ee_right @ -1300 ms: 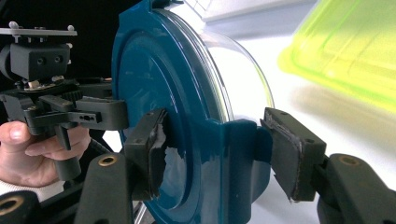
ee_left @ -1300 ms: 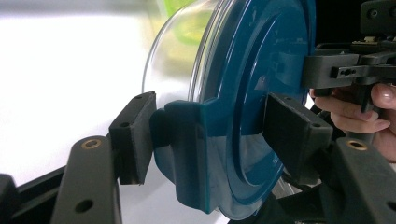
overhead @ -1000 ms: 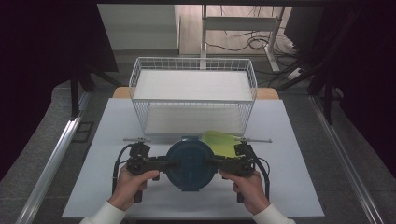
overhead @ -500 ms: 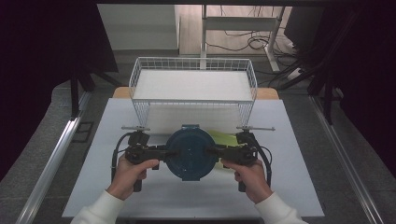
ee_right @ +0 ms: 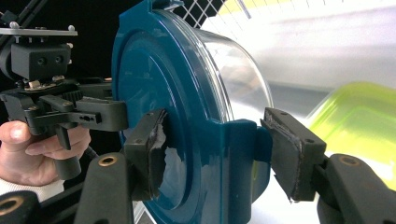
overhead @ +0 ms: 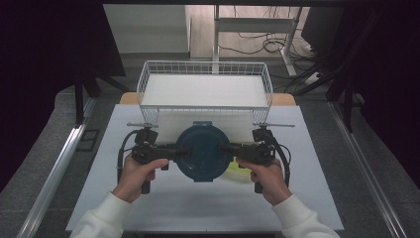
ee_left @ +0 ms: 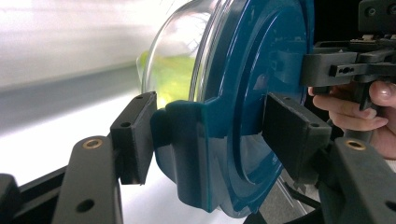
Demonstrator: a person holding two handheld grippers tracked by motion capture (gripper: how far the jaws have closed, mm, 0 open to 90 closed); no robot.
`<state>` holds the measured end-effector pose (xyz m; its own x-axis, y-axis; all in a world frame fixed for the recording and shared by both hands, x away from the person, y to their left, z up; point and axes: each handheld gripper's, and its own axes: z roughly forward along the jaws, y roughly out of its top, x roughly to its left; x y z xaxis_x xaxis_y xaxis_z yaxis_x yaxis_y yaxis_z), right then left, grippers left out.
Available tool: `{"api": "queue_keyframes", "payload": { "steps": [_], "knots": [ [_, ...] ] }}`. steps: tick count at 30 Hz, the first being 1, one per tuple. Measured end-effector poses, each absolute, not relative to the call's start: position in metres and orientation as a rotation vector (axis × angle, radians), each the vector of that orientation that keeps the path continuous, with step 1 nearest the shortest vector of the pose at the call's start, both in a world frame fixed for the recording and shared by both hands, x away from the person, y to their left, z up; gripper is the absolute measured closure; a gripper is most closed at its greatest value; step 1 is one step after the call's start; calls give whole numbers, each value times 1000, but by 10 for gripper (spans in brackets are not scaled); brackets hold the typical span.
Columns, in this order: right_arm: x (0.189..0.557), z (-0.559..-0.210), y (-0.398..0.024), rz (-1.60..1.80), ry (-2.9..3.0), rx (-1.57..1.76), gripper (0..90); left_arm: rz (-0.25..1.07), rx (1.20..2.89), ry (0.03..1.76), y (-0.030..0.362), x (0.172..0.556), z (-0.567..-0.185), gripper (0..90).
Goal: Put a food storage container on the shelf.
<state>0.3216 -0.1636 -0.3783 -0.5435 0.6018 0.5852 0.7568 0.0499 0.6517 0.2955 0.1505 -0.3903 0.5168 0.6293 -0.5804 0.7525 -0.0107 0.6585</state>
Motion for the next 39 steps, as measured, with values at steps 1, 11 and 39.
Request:
{"api": "queue_keyframes", "payload": {
  "steps": [1, 11, 39],
  "knots": [
    [323, -377, -164, -1508, -2161, -1410, 412, -145, 1708, 1173, 150, 297, -388, 371],
    [334, -363, -167, -1505, -2174, -1414, 413, -153, 1699, 1165, 147, 308, -379, 373],
    [361, -326, -167, -1566, -2155, -1398, 413, -96, 1714, 1132, 148, 336, -335, 374]
  ]
}}
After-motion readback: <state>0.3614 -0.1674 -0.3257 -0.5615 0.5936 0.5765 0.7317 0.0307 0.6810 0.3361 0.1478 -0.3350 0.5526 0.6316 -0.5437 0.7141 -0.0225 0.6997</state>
